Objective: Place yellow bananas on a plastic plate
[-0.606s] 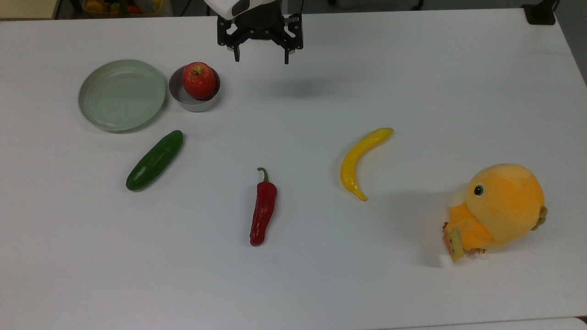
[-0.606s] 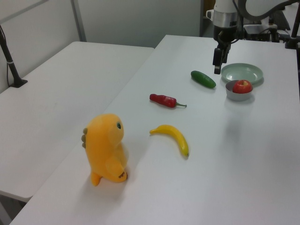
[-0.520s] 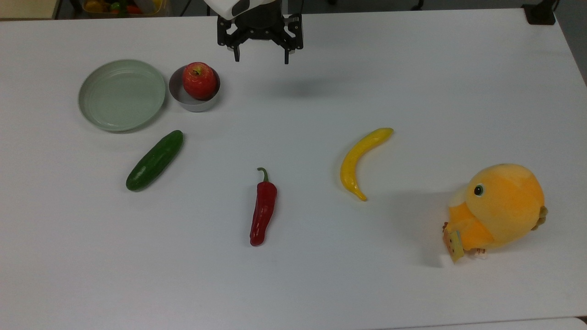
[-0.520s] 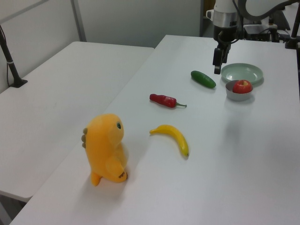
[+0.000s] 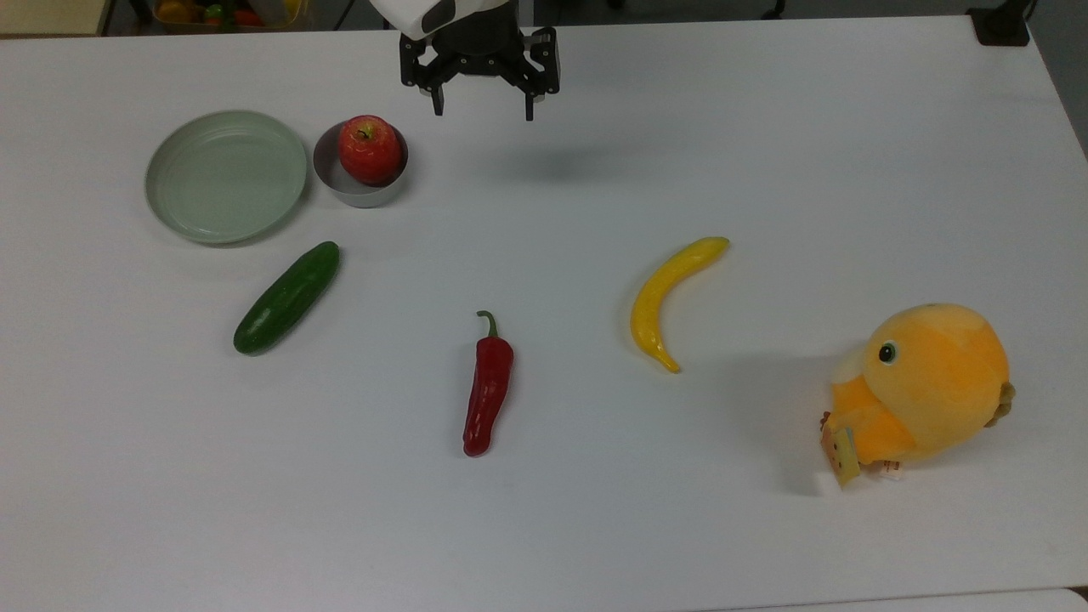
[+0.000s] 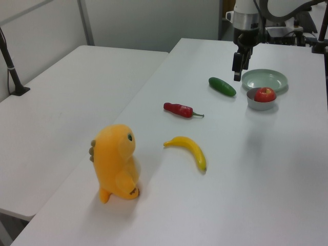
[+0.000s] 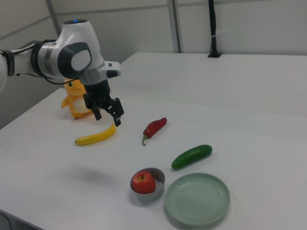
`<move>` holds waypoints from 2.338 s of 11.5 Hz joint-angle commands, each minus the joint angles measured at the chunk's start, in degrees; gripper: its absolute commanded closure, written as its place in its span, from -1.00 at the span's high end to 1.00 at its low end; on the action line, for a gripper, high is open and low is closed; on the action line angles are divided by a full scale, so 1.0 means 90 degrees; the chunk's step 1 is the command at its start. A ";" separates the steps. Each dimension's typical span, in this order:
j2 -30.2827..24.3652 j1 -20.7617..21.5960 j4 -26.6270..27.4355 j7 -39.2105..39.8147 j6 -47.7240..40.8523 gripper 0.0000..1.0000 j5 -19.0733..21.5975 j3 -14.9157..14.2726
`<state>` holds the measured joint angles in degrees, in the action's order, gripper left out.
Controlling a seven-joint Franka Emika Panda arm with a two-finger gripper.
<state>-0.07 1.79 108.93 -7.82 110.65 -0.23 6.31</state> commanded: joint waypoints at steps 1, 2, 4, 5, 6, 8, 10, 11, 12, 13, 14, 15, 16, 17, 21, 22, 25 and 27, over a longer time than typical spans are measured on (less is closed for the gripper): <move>0.0289 0.0026 -0.0150 -0.1108 0.0379 1.00 0.0347 -0.0018; 0.0542 0.0075 -0.0267 -0.1626 0.0681 1.00 0.0348 -0.0008; 0.1011 0.0211 -0.0676 -0.2652 0.0937 1.00 0.0319 0.0021; 0.1313 0.0347 -0.0997 -0.3198 0.0957 1.00 0.0261 0.0021; 0.1567 0.0503 -0.1184 -0.3822 0.0977 1.00 0.0212 0.0021; 0.2162 0.0806 -0.1700 -0.4888 0.0987 1.00 -0.0138 0.0021; 0.2613 0.1254 -0.1772 -0.5700 0.1364 1.00 -0.0675 0.0021; 0.2818 0.1460 -0.1772 -0.6003 0.1686 1.00 -0.0783 -0.0017; 0.2974 0.1568 -0.1772 -0.6258 0.1767 1.00 -0.0949 -0.0018; 0.3121 0.1666 -0.1926 -0.6492 0.1797 1.00 -0.1067 -0.0018; 0.3306 0.1735 -0.2102 -0.6640 0.1807 1.00 -0.1126 -0.0018; 0.3463 0.1813 -0.2162 -0.6651 0.1826 1.00 -0.1233 -0.0018; 0.3600 0.1862 -0.2191 -0.6670 0.1836 1.00 -0.1311 -0.0008; 0.3698 0.1901 -0.2192 -0.6661 0.1923 1.00 -0.1341 0.0002; 0.3884 0.1892 -0.2192 -0.6700 0.2061 -0.82 -0.1508 0.0031; 0.3884 0.1853 -0.2211 -0.6835 0.2061 -1.00 -0.1536 0.0031; 0.3865 0.1852 -0.2270 -0.6846 0.2051 -1.00 -0.1634 0.0041; 0.3768 0.1765 -0.2270 -0.6827 0.2041 -1.00 -0.1741 0.0041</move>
<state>34.39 18.14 89.03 -68.00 128.52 -13.93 6.83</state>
